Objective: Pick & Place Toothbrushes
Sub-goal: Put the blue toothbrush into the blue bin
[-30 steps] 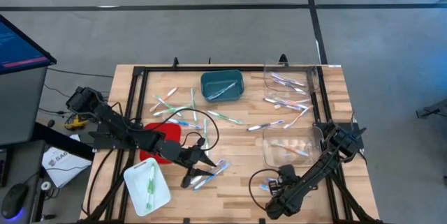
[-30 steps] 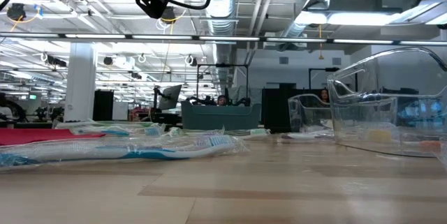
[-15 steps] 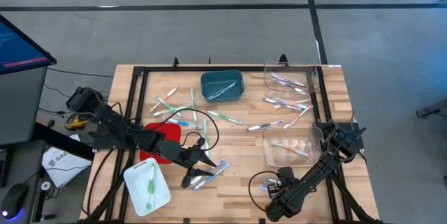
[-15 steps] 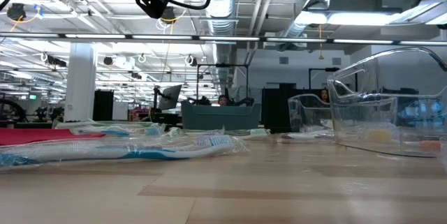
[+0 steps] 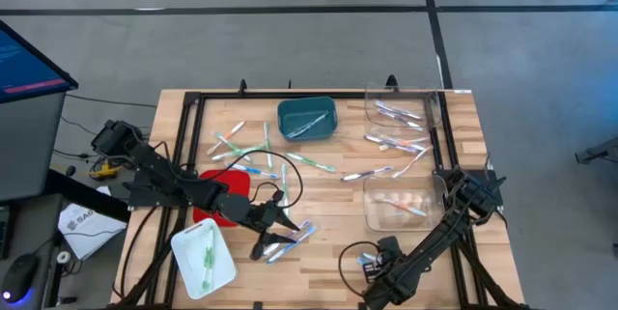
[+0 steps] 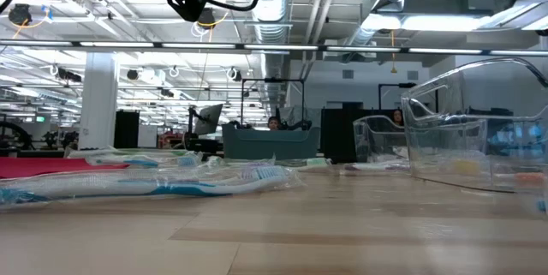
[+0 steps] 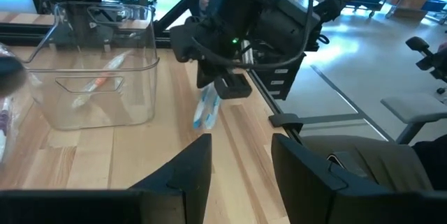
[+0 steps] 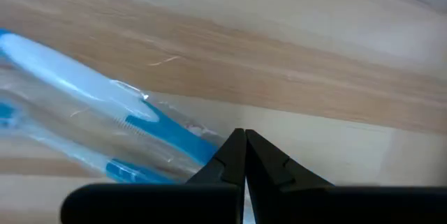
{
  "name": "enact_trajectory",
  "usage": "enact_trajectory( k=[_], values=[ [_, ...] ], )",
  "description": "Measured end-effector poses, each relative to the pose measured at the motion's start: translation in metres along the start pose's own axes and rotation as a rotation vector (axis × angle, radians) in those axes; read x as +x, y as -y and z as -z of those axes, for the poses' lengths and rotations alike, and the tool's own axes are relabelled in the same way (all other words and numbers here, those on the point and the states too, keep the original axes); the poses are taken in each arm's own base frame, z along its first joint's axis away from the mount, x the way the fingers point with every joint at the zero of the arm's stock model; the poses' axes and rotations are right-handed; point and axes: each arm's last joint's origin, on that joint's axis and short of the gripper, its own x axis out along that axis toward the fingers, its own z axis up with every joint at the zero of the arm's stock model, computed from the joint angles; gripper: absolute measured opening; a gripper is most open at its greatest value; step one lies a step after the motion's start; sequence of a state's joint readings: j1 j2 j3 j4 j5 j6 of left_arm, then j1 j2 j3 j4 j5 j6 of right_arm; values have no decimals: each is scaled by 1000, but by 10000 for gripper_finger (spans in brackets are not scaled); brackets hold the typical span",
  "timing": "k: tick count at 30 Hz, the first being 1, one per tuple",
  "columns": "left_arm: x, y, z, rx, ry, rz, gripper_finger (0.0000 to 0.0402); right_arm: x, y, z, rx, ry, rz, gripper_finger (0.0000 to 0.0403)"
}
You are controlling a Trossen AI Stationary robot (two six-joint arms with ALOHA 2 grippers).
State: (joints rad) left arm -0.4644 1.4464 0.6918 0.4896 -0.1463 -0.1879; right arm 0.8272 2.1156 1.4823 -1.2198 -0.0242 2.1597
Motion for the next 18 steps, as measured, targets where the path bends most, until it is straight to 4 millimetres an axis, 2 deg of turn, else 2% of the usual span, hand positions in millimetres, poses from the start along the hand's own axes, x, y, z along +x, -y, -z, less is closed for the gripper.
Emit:
enact_trajectory(
  k=[10, 18],
  values=[
    [0, 0, 0, 0, 0, 1, 145, -16, -10, -3, -47, 5, -64, 0],
    [0, 0, 0, 0, 0, 3, 145, -17, -5, -2, -64, 24, -33, 0]
  ],
)
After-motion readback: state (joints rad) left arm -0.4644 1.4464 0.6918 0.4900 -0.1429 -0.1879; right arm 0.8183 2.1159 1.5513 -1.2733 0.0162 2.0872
